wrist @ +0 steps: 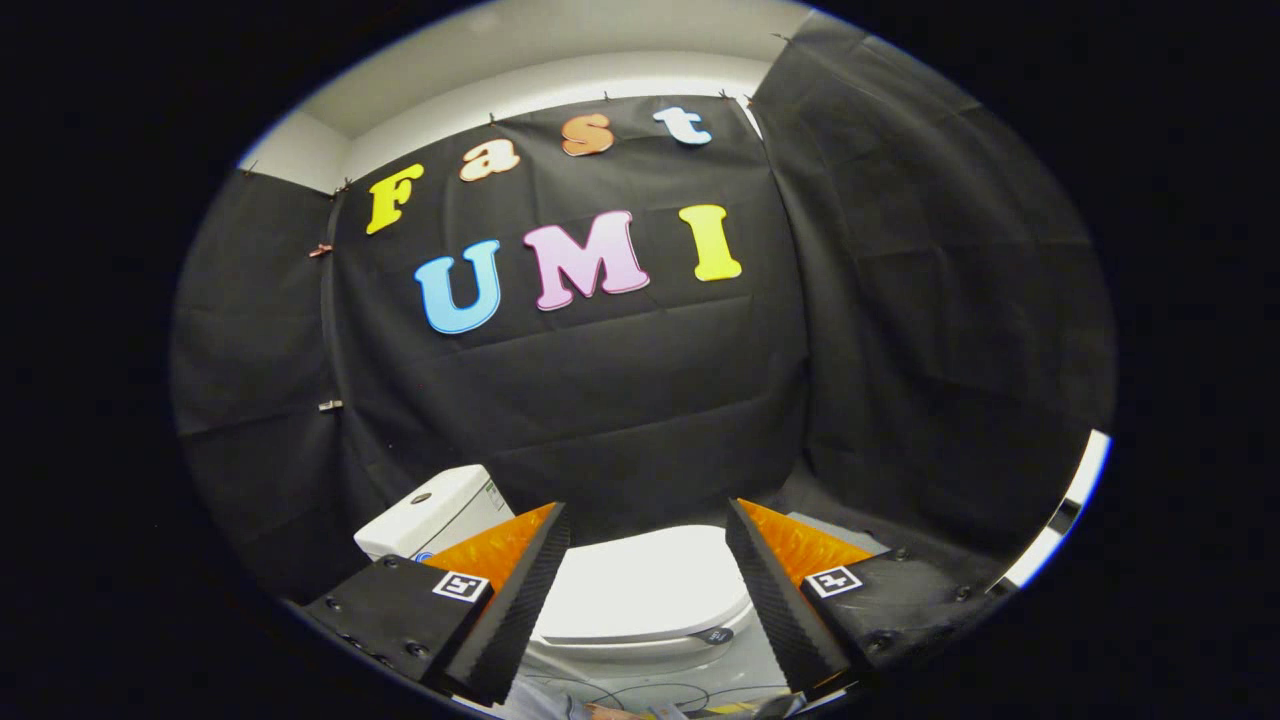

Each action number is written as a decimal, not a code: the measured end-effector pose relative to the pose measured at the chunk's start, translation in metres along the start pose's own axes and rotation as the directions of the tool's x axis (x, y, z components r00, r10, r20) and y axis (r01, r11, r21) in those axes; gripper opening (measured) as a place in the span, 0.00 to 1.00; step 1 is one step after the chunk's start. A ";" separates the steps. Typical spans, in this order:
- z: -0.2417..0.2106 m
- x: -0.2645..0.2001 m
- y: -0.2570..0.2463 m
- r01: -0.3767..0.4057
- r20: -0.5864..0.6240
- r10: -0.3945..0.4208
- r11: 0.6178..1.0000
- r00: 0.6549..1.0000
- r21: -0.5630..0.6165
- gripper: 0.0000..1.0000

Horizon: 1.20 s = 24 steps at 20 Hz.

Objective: Open the toilet lid.

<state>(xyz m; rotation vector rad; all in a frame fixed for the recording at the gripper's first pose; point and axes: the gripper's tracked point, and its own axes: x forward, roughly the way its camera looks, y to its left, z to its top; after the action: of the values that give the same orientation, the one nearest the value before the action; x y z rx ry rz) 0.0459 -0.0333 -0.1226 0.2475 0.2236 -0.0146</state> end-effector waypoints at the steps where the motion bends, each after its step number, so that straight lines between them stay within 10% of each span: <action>1: -0.006 0.006 -0.007 0.002 -0.004 -0.002 0.999 1.000 0.038 0.99; 11: -0.126 0.072 -0.081 0.095 -0.195 -0.048 0.967 0.980 0.237 0.98; 24: -0.323 0.122 -0.136 0.275 -0.498 -0.062 0.889 0.865 0.367 0.97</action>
<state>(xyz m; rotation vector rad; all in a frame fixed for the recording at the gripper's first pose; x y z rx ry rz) 0.0890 -0.0851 -0.4874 0.6748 0.7411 -0.1868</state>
